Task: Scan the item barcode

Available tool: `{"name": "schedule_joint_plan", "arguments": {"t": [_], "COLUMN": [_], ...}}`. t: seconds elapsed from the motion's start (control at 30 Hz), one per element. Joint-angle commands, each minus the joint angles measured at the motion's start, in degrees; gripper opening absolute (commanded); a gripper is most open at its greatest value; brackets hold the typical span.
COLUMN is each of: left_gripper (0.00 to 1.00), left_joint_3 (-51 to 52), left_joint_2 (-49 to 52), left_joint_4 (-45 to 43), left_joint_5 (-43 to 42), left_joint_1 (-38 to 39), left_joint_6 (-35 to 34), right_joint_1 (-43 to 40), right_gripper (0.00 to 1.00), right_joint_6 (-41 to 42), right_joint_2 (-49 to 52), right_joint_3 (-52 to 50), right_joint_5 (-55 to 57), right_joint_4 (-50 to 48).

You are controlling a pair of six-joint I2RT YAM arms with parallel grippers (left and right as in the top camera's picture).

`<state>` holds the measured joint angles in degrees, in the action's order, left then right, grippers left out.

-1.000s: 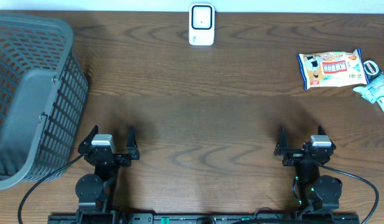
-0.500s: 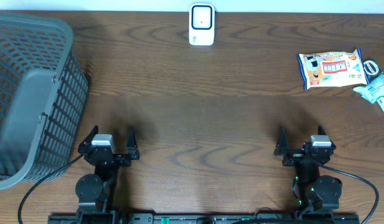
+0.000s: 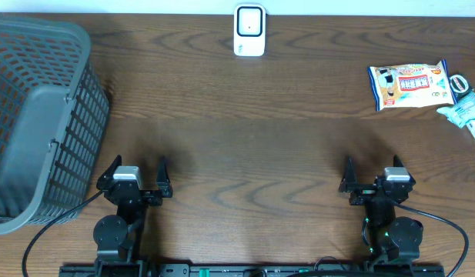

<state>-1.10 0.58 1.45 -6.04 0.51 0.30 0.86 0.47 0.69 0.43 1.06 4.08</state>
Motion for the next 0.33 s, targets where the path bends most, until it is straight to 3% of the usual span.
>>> {"name": "schedule_joint_plan", "arguments": {"t": [0.0,0.3], "left_gripper": [0.98,0.98], "left_joint_3": [0.87,0.87], "left_joint_2": [-0.35,-0.35], "left_joint_4": [2.16,2.16], "left_joint_5": [-0.79,-0.79], "left_joint_1": [-0.24,-0.24], "left_joint_6": [1.01,1.03], "right_joint_1": [-0.46,-0.46], "right_gripper": [0.99,0.99], "right_joint_6": [0.79,0.79], "right_joint_2": [-0.37,-0.37], "right_joint_3": [-0.11,-0.11], "right_joint_5": [-0.13,-0.13], "right_joint_4": [0.24,0.24]}}
